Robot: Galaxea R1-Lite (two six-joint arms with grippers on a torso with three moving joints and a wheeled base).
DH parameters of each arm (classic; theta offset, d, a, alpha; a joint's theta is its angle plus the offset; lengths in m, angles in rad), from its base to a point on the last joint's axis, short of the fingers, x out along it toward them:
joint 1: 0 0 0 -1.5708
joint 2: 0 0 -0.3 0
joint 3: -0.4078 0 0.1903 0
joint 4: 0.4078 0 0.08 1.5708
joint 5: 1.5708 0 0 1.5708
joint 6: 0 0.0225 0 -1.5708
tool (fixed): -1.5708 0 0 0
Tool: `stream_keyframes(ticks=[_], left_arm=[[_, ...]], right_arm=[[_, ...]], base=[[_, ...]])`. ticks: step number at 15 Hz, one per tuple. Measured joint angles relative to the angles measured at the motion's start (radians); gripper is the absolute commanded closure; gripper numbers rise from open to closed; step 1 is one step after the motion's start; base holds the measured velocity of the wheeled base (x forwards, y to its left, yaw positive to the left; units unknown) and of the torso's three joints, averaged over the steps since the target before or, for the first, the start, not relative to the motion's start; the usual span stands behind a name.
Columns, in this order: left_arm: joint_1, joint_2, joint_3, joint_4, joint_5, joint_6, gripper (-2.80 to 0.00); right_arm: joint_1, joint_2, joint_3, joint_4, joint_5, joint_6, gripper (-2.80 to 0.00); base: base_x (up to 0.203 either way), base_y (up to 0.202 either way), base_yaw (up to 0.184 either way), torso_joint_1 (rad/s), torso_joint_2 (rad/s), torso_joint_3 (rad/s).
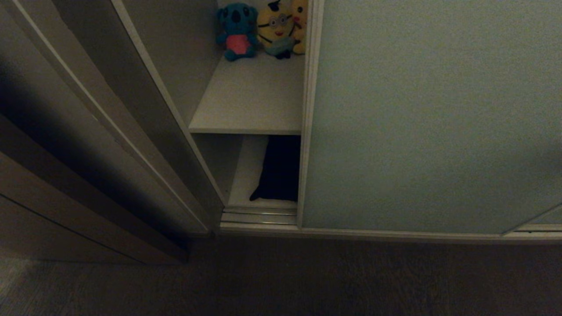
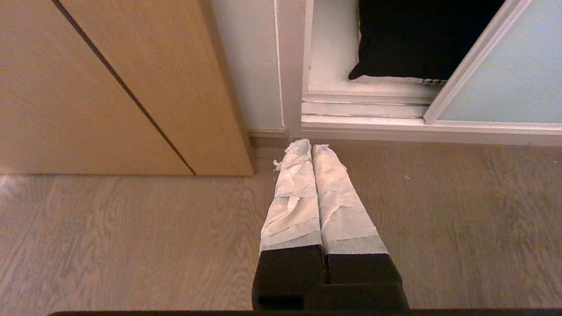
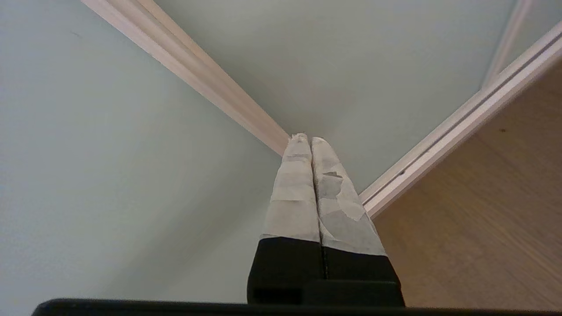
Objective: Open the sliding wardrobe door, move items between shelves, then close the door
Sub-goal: Close the door
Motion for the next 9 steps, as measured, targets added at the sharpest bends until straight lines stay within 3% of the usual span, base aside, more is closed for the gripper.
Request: stream_keyframes(ticks=[9], left_arm=[[0.000,0.000,0.000,0.000,0.000,-0.001,0.00]], right_arm=[[0.064,0.037,0.007,-0.059,0.001,0.001,0.00]], base=[[0.000,0.000,0.000,0.000,0.00,0.000]])
